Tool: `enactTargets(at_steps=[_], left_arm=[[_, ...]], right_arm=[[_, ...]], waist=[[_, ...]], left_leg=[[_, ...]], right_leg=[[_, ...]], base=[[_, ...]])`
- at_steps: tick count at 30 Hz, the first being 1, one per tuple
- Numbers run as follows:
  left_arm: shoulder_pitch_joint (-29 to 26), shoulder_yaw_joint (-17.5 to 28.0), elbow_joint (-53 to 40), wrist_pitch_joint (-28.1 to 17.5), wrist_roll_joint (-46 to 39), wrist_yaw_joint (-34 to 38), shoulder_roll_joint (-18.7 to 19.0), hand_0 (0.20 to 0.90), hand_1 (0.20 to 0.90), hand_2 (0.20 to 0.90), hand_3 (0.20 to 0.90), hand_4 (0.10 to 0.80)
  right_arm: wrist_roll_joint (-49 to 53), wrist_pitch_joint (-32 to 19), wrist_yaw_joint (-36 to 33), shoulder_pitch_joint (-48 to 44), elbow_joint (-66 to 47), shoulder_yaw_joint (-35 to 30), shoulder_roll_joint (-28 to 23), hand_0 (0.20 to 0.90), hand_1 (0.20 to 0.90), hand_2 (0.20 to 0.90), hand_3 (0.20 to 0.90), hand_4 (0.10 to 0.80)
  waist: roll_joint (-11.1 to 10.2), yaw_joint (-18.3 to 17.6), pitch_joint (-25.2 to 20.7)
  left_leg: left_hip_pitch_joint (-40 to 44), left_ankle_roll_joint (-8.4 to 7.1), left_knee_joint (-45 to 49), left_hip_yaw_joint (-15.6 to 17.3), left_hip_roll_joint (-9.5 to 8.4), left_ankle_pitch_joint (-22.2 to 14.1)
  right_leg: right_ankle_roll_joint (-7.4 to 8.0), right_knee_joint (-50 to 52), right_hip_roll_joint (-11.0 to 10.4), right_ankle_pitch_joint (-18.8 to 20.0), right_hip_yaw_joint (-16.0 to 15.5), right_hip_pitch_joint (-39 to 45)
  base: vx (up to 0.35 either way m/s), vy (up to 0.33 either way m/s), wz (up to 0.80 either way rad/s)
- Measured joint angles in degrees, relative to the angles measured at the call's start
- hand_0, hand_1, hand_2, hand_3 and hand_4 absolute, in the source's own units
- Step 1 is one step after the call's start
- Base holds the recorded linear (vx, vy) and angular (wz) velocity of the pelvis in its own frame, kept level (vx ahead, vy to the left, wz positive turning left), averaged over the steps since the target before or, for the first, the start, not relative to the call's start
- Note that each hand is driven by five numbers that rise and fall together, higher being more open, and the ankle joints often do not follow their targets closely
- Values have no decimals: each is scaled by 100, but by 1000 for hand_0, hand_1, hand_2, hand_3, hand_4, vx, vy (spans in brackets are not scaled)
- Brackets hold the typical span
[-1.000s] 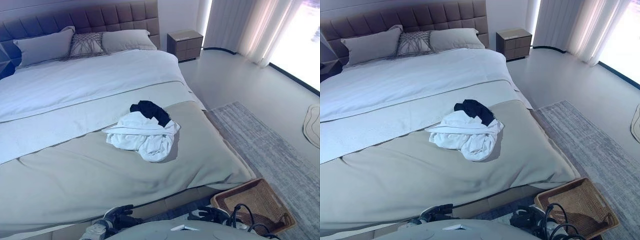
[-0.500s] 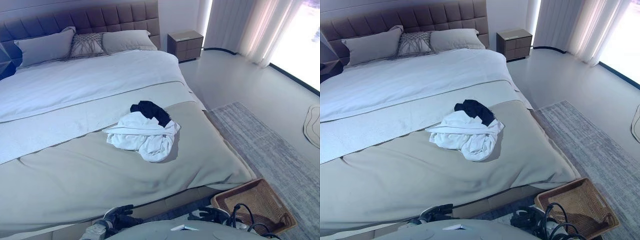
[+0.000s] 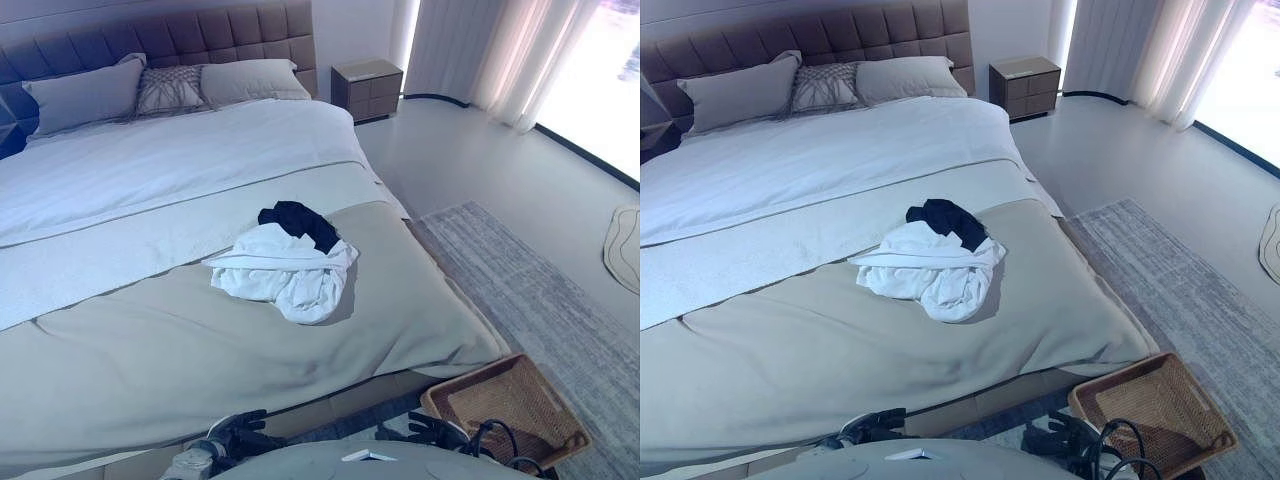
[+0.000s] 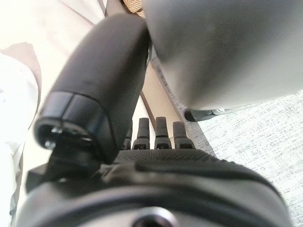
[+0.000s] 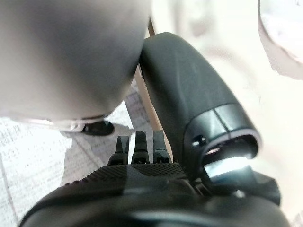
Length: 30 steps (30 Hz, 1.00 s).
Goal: Pick up the clothes from the bed and place them into the basket
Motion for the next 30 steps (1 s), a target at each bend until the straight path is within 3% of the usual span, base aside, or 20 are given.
enactTargets(at_steps=[3,4,8,12,16,18,21,25,30], left_arm=[[11,4,-69,0,-21,9,7,900,900,900,900,800],[82,4,-156,-2,-31,33,10,900,900,900,900,800],[167,-15,-327,-39,-117,104,56,900,900,900,900,800],[-157,-173,-324,-54,-274,111,166,900,900,900,900,800],[-849,-441,-356,-179,-580,133,407,900,900,900,900,800],[-1191,-512,-525,-259,-700,202,476,900,900,900,900,800],[-1462,-514,-780,-373,-914,178,524,900,900,900,900,800],[-1469,-611,-1234,-478,-1143,178,529,900,900,900,900,800],[-1524,-628,-1570,-645,-1443,95,529,900,900,900,900,800]], right_arm=[[-317,11,-425,-17,-730,249,-172,900,900,900,900,800],[-460,197,-671,-23,-1436,411,-317,900,900,900,900,800],[-1097,272,-897,-533,-2804,783,-857,900,900,900,900,800],[-1453,326,-964,-1586,-2793,935,-1356,900,900,900,900,800],[-1574,434,-1231,-3126,-2366,1183,-1779,900,900,900,900,800],[-1707,540,-1545,-4029,-2220,1225,-2025,900,900,900,900,800],[-1971,603,-1773,-4913,-2207,1402,-2190,900,900,900,900,800],[-2502,772,-1870,-5488,-2240,2064,-2323,900,900,900,900,800],[-2923,1044,-2166,-6119,-2249,2596,-2340,900,900,900,900,800]], waist=[[-15,32,74],[-63,49,125],[-152,126,205],[-243,296,466],[-369,552,1194],[-339,747,1729],[-341,969,2230],[-361,1176,2437],[-346,1348,2497]], left_leg=[[6,-5,1,13,-3,5],[-11,-7,-9,9,-6,7],[-89,-17,-9,-4,-4,13],[-503,-30,122,-176,-21,140],[-1631,-43,952,-471,-28,152],[-2100,-68,1279,-635,-27,170],[-2540,-88,1611,-755,-138,134],[-3092,-6,2348,-850,-417,-132],[-3965,52,3282,-834,-586,-410]], right_leg=[[1,-2,-1,1,3,0],[2,-2,-2,1,-6,-4],[16,2,-1,-10,-26,-49],[3,156,-4,2,-178,-388],[-24,739,-14,-38,-396,-1237],[-148,1221,-30,-159,-512,-1726],[-216,2193,-239,-578,-605,-2386],[-267,3262,-591,-1049,-601,-3024],[-233,4041,-787,-1222,-484,-3811]], base=[[79,3,-1],[115,30,1],[66,49,4],[-68,33,22],[-145,15,37],[-112,68,34],[-1,152,30],[5,193,26],[-26,194,4]])
